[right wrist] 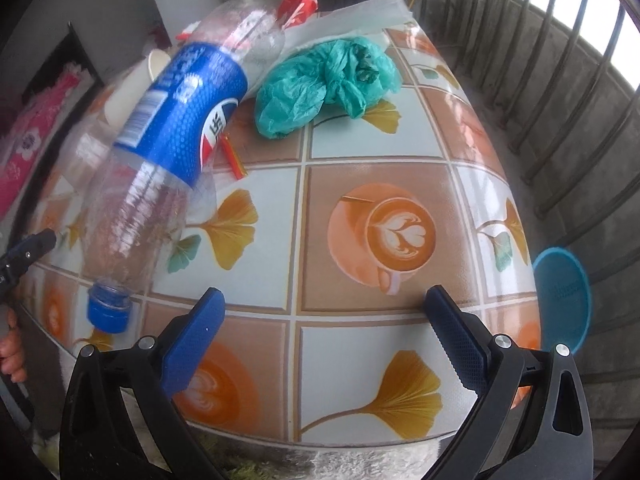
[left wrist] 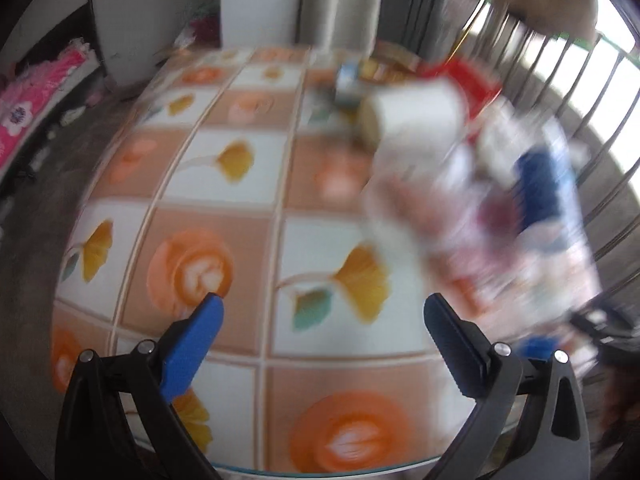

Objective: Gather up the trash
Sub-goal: 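Grasp the blue-labelled plastic bottle with the right gripper while the left gripper grasps the clear plastic cup, then carry bottle and cup over the blue wastebasket and open both grippers, then move both grippers back to the table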

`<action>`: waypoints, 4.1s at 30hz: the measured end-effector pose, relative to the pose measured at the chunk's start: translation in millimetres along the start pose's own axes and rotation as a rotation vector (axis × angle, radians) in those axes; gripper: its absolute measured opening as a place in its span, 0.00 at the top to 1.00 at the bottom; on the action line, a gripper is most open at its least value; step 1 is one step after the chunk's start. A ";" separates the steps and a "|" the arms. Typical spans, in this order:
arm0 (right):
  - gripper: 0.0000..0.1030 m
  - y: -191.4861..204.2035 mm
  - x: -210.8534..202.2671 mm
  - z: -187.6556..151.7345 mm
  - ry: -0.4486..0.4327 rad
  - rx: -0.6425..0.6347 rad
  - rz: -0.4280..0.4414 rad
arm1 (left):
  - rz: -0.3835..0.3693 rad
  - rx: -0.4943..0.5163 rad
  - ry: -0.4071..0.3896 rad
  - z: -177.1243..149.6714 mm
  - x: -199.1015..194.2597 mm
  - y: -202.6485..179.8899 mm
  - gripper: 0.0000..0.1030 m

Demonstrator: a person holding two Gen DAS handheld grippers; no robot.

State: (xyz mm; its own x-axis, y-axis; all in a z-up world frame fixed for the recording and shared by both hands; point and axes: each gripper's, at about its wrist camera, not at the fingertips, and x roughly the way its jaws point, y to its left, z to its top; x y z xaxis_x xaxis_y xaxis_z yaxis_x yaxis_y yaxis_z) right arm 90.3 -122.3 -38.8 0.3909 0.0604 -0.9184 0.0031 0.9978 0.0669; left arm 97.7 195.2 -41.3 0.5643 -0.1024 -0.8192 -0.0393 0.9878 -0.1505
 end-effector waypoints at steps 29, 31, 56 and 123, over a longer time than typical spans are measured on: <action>0.44 23.7 53.6 96.3 0.146 0.279 0.697 | -0.242 -0.022 -0.125 66.1 42.1 -35.5 0.43; 0.43 19.1 50.0 94.7 0.151 0.283 0.703 | -0.246 -0.033 -0.125 67.1 42.3 -34.6 0.43; 0.47 -18.4 -7.1 61.6 0.041 0.314 0.873 | -0.279 0.010 -0.279 73.5 -27.5 -45.5 0.39; 0.19 -358.4 -39.0 -169.2 -0.355 1.152 0.375 | -0.859 0.599 0.254 -21.9 -6.9 -387.0 0.05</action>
State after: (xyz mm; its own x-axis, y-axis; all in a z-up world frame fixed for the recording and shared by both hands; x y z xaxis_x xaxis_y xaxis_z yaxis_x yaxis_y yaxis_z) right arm -81.8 -477.4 -92.9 0.7661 0.1439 -0.6264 0.5673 0.3067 0.7643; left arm 90.9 -188.9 10.5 0.0203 -0.7420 -0.6701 0.7376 0.4636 -0.4909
